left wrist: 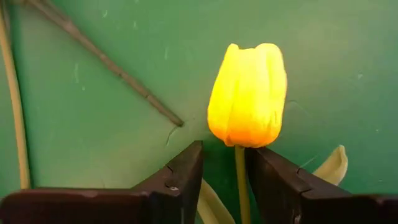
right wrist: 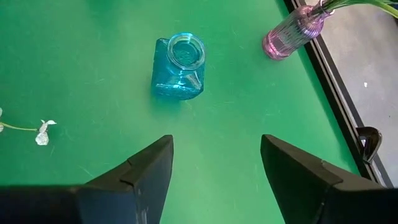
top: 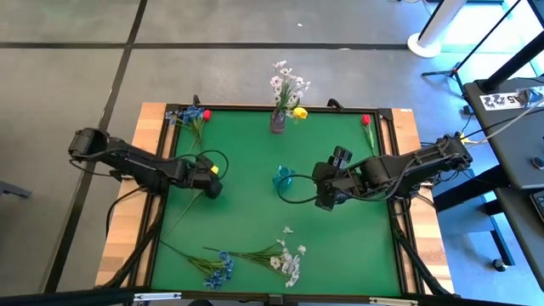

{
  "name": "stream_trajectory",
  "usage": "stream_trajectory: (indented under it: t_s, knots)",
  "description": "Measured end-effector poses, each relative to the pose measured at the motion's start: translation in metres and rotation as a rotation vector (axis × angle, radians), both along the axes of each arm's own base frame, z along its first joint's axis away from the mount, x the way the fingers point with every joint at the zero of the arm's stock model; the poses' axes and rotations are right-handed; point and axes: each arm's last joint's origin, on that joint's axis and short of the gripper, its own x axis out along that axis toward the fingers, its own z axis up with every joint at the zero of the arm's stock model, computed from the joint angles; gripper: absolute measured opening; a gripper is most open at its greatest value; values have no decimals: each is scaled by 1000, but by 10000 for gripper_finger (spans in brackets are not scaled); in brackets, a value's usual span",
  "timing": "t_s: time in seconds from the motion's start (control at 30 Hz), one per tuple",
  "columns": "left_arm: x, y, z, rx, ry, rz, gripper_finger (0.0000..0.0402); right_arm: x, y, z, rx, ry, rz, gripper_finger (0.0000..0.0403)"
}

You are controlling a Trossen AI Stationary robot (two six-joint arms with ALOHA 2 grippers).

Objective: Sort flowers into vase by color
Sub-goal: Put the yellow tulip into the violet vase

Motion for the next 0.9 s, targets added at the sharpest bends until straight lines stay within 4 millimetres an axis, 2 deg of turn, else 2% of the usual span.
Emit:
stream_trajectory:
  t_s: [0.2,0.3,0.4,0.53,0.63,0.67,0.77,0.9]
  knots:
    - [7,-7,2,138,-80,-61,22,0,0,0,8,0,3,243]
    - [16,-13,13,176,-150,-117,11,1,1,0,13,-12,4,243]
    - [35,-23,46,233,-308,-227,13,5,2,2,29,-53,18,243]
    - [55,-44,109,368,-636,-445,9,18,7,2,25,-118,76,243]
    - [57,-61,152,443,-969,-652,7,35,14,-4,29,-155,146,243]
    - [56,-66,160,466,-1061,-729,7,42,16,-7,27,-166,175,243]
    - [52,-78,172,500,-1286,-923,7,69,27,-18,17,-245,271,243]
    - [56,-83,166,542,-1435,-1030,7,107,40,-28,-25,-438,350,243]
